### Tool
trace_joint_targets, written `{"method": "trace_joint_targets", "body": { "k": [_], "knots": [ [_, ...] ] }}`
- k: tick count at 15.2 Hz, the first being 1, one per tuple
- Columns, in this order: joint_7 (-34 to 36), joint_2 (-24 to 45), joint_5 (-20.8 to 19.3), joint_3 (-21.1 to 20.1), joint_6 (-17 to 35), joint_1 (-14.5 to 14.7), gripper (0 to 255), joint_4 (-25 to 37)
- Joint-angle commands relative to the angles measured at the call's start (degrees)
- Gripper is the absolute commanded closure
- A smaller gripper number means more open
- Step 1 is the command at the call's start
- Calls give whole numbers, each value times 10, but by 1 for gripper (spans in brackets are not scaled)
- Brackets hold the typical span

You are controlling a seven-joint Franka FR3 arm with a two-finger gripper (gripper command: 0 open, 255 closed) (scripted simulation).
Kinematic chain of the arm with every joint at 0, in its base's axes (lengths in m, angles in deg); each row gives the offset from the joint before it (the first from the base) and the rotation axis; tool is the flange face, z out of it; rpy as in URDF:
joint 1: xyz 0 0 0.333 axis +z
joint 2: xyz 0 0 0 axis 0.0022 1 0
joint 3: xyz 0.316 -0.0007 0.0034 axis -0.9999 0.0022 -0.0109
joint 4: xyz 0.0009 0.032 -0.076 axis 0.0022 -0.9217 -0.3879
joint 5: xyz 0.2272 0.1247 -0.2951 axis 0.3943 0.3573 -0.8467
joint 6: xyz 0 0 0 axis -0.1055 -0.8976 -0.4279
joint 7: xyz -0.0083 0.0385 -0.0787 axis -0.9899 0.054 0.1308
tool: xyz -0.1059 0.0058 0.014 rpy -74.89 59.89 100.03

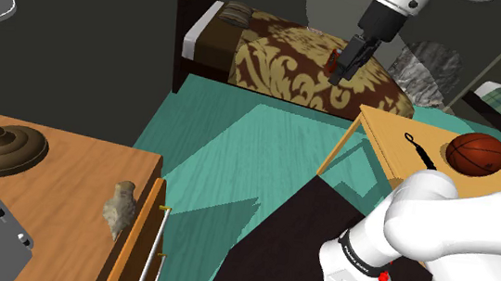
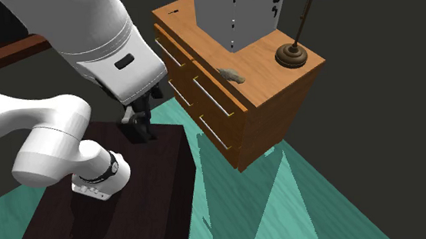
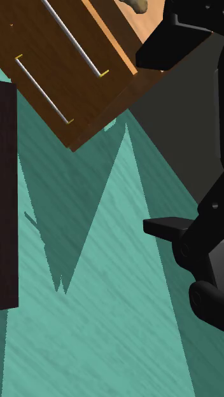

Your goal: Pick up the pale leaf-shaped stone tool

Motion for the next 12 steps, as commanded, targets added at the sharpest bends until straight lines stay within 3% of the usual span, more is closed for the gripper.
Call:
{"method": "trace_joint_targets", "body": {
  "k": [1, 12],
  "knots": [
    [0, 0, 0, 0, 0, 0, 0, 0],
    [160, 62, 86, -130, 126, 26, 0, -68]
  ]
}}
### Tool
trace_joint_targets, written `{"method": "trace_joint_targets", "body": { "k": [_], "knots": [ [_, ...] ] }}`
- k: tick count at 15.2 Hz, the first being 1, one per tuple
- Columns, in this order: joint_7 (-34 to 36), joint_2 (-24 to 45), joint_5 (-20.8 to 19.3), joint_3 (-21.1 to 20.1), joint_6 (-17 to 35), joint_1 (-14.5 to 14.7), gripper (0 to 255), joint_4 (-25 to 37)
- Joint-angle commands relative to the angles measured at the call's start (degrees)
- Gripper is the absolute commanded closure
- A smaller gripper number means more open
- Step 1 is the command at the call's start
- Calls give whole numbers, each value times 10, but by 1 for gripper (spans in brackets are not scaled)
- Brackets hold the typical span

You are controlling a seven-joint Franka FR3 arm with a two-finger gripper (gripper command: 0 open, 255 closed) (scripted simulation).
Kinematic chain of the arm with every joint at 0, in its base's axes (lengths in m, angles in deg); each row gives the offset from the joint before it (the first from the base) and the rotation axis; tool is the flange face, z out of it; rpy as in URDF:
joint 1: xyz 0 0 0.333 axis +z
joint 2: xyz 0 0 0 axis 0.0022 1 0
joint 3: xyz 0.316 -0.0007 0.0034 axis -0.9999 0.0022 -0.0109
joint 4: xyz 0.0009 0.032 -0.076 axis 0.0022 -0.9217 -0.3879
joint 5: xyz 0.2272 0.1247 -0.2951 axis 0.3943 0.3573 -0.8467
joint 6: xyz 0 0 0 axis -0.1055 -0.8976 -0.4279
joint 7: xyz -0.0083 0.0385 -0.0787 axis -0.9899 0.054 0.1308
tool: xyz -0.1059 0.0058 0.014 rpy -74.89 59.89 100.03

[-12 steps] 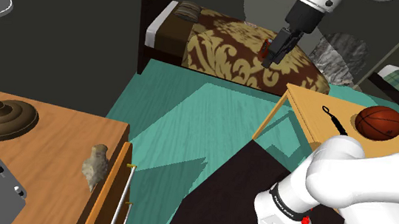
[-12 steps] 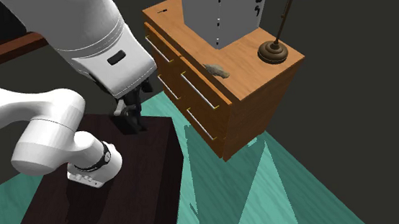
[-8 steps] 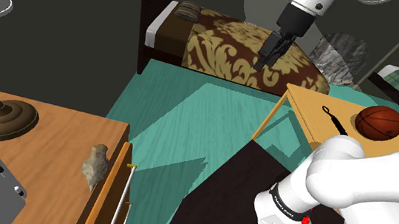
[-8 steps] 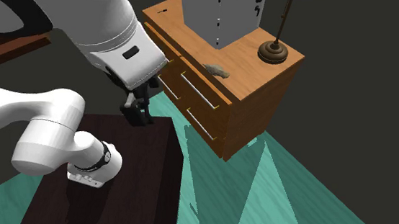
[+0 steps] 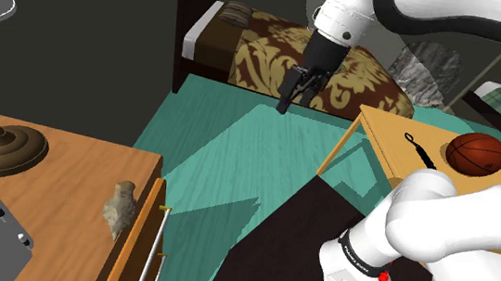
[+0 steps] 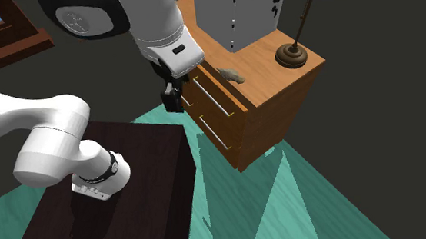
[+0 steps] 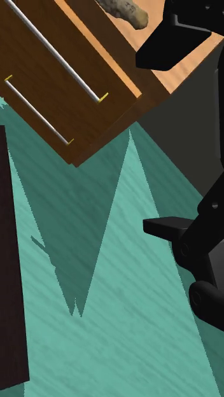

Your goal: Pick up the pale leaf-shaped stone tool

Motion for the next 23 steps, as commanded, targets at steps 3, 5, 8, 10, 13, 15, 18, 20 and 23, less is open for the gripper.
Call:
{"method": "trace_joint_targets", "body": {
  "k": [3, 5, 8, 10, 13, 15, 18, 20, 23],
  "knots": [
    [56, 45, 26, -47, 53, 8, 0, -6],
    [85, 73, 36, -71, 79, 11, 0, -4],
    [128, 120, 47, -107, 118, 13, 0, 6],
    [157, 155, 50, -130, 144, 13, 0, 16],
    [205, 213, 47, -165, 181, 12, 0, 38],
    [238, 254, 38, -187, 204, 11, 0, 56],
    [293, 322, 14, -217, 237, 9, 0, 88],
    [333, 370, -9, -234, 256, 10, 0, 113],
    [396, 446, -55, -249, 278, 19, 0, 157]
  ]
}}
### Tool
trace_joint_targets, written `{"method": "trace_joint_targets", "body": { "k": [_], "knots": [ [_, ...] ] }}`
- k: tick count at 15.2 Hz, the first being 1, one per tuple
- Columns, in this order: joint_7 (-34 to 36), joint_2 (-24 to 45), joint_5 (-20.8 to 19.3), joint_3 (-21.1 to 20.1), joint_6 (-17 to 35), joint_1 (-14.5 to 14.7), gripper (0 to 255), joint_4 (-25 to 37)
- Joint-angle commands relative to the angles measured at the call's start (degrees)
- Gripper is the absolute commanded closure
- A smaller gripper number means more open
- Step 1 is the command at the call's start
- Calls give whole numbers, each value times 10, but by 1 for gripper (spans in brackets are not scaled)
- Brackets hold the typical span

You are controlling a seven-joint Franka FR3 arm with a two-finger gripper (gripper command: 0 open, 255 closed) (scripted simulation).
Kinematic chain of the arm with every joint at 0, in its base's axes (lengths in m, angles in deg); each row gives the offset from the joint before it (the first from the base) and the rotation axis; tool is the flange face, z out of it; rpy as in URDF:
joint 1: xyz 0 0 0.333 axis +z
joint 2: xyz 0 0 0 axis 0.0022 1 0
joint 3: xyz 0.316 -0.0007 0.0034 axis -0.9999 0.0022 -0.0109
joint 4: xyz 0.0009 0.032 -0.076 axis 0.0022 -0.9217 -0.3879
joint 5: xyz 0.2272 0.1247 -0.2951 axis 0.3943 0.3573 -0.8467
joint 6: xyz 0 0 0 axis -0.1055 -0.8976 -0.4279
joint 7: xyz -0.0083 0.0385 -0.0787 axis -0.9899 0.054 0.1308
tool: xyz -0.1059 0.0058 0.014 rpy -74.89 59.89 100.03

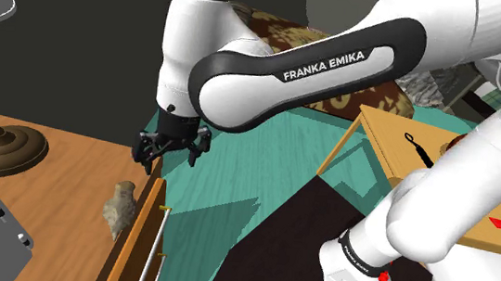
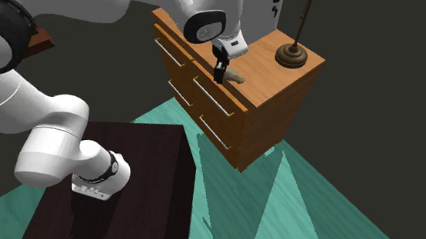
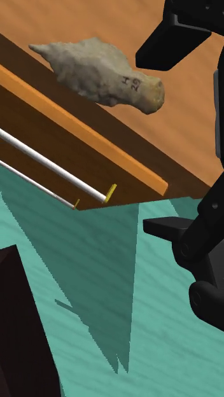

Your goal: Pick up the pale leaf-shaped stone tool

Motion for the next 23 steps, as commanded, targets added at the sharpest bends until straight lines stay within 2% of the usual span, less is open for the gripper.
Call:
{"method": "trace_joint_targets", "body": {
  "k": [1, 6, 9, 18, 19, 23],
  "knots": [
    [46, 54, -33, -8, 14, 9, 0, 32],
    [140, 180, -110, 4, 27, 57, 0, 127],
    [175, 237, -138, 17, 25, 86, 0, 180],
    [183, 271, -157, 31, 71, 96, 0, 166],
    [183, 272, -158, 31, 72, 96, 255, 165],
    [183, 272, -158, 31, 72, 96, 255, 165]
  ]
}}
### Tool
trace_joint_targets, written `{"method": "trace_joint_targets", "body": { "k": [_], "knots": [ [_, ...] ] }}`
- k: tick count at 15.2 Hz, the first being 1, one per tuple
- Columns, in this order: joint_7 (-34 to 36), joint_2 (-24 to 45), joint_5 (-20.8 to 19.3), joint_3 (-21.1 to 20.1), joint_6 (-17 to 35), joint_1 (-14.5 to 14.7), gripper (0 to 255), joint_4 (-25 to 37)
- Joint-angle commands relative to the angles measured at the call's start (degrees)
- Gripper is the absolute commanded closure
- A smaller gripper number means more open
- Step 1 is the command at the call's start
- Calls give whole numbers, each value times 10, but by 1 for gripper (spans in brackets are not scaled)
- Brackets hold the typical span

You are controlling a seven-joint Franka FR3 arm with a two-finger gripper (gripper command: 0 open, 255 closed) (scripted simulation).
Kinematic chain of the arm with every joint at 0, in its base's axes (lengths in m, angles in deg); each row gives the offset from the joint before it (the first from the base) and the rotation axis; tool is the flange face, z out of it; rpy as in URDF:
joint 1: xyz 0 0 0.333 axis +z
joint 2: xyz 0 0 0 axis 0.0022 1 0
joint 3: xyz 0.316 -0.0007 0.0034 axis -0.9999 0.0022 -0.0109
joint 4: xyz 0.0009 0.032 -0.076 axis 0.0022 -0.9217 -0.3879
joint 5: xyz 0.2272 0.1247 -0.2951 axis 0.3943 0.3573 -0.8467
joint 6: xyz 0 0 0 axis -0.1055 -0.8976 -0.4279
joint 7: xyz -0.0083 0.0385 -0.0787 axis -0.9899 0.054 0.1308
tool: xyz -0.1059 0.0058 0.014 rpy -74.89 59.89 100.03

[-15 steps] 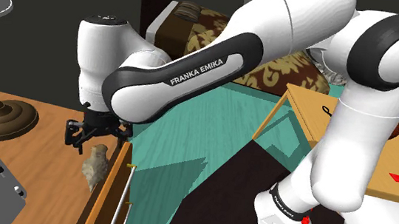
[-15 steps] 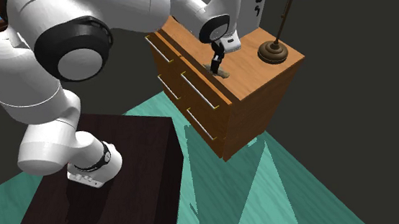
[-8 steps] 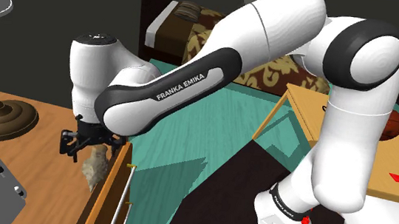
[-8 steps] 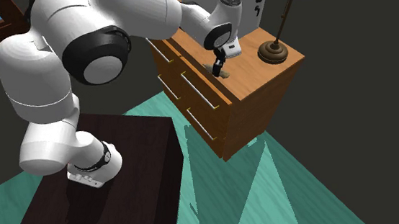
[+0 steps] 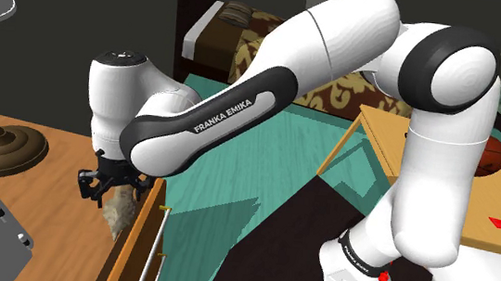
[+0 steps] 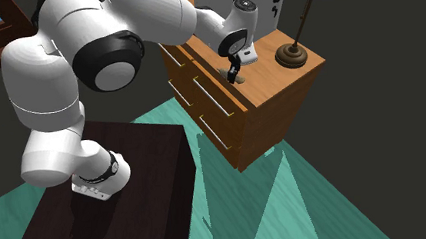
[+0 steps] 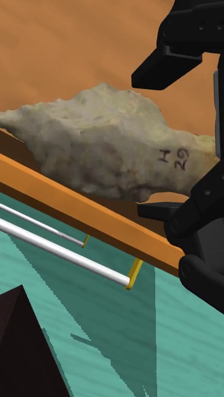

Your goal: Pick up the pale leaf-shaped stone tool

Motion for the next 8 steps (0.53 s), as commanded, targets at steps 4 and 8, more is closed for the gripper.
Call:
{"method": "trace_joint_targets", "body": {
  "k": [4, 8],
  "knots": [
    [0, 1, 0, 0, 0, 0, 255, 0],
    [-3, -14, 8, -6, -18, -4, 255, 4]
  ]
}}
